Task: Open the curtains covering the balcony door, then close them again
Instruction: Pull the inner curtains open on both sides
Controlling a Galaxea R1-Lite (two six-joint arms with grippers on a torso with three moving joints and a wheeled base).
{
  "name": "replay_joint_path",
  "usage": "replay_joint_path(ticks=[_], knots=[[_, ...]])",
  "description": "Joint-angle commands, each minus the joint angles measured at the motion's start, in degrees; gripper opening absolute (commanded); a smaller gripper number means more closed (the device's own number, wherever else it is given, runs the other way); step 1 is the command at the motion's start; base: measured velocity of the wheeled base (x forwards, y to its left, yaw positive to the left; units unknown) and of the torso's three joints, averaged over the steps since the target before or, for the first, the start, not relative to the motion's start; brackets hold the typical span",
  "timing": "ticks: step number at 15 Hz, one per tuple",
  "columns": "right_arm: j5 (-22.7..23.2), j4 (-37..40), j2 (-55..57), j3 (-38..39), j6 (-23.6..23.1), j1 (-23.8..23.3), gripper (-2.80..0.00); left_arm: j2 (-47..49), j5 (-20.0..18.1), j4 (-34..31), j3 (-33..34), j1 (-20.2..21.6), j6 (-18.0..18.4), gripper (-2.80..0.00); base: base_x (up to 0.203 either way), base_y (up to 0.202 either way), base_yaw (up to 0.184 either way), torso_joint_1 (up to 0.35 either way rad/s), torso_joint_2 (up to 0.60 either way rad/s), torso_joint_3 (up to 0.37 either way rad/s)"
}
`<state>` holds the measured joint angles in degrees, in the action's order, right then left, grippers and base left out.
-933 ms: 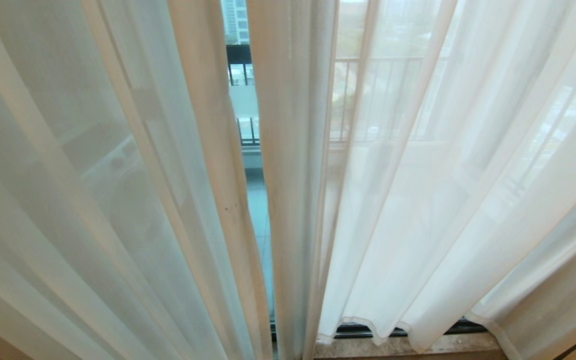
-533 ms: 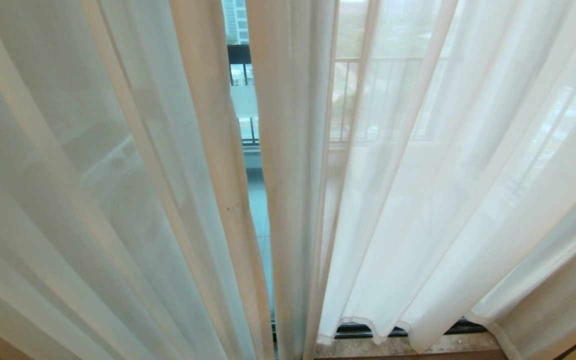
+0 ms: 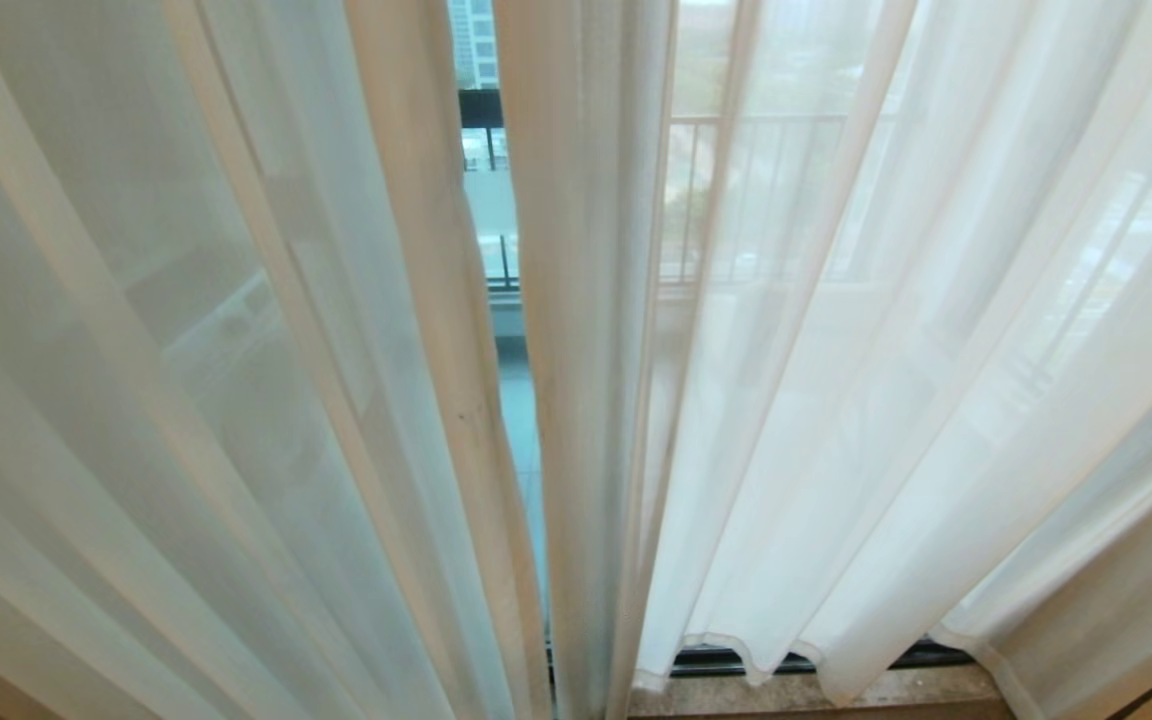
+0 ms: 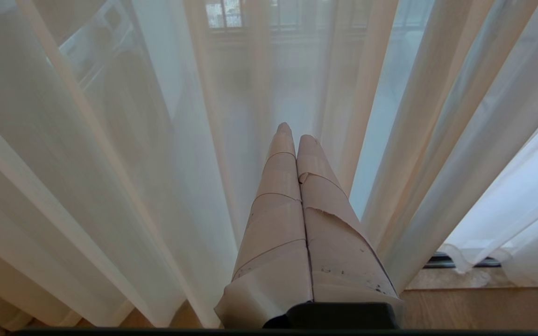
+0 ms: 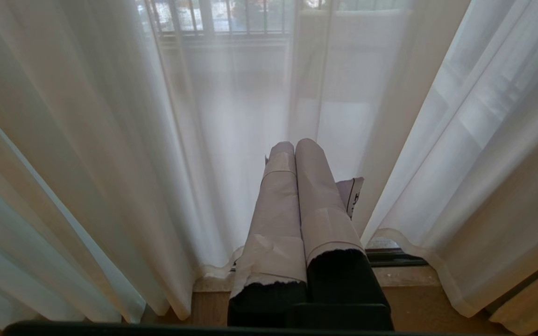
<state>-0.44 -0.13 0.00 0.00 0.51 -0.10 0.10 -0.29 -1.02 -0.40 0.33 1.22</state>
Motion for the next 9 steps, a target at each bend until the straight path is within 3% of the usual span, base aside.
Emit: replay_joint_path(ticks=[1, 5, 9], knots=[[0.00, 0.04, 0.00, 0.00, 0.02, 0.01, -2.80, -0.01, -0.07, -0.04, -0.04, 0.02, 0.55, -2.80, 0.000, 0.000, 0.000, 0.000, 0.00, 0.000], [0.00, 0.03, 0.00, 0.00, 0.02, 0.01, -2.80, 0.70, -1.71, -0.10, -1.93, 0.02, 1.77, -2.80, 0.000, 0.000, 0.000, 0.000, 0.00, 0.000], [0.00, -0.03, 0.00, 0.00, -0.06, 0.01, -2.80, 12.92, -5.59, 3.34, -7.18, -1.25, 0.62, -2.80, 0.000, 0.000, 0.000, 0.000, 0.00, 0.000]])
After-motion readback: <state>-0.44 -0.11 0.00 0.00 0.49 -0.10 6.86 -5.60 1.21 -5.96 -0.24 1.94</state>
